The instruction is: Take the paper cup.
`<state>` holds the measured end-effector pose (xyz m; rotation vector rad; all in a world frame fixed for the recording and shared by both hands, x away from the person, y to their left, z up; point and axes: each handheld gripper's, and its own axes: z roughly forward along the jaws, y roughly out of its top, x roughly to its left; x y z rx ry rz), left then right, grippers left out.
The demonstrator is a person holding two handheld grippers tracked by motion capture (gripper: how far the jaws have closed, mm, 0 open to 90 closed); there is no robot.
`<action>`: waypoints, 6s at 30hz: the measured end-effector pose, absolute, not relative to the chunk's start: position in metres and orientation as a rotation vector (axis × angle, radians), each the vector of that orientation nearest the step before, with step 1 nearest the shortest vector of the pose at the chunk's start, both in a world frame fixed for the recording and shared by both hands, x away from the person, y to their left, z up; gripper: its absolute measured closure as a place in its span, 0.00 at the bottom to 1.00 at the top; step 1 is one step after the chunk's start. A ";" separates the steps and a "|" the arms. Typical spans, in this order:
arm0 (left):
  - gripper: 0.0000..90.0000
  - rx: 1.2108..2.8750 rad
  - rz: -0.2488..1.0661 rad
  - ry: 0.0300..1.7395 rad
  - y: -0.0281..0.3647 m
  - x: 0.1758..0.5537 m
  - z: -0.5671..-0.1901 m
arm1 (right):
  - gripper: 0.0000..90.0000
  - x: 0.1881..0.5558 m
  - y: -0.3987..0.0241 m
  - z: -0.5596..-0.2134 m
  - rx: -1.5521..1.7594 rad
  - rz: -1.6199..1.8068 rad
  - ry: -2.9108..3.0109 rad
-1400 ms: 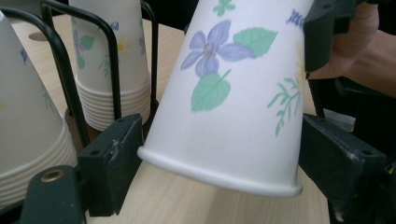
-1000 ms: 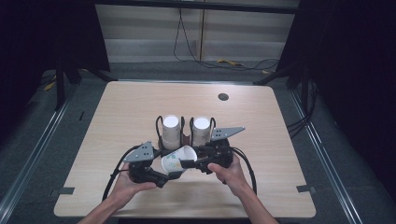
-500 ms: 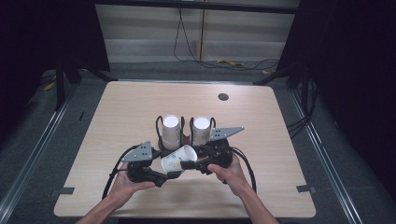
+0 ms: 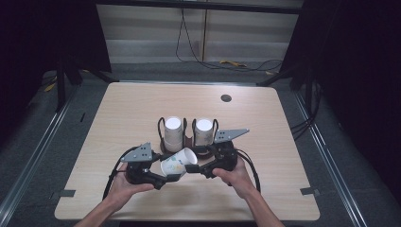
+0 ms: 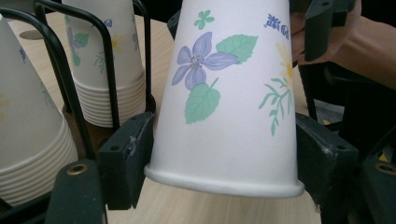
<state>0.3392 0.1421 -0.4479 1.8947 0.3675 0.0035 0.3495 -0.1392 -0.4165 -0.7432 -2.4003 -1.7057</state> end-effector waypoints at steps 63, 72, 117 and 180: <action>0.31 2.337 0.074 0.195 0.127 0.340 -0.451 | 0.26 0.354 -0.092 -0.417 -0.296 -0.844 -2.978; 0.31 2.349 0.051 0.186 0.123 0.338 -0.453 | 0.26 0.355 -0.083 -0.423 -0.254 -0.779 -2.936; 0.18 2.236 -0.001 0.292 0.136 0.341 -0.452 | 0.42 0.357 -0.090 -0.419 -0.229 -0.840 -2.898; 0.18 1.835 -0.048 0.453 0.164 0.349 -0.447 | 0.42 0.346 -0.137 -0.447 -0.592 -1.704 -2.520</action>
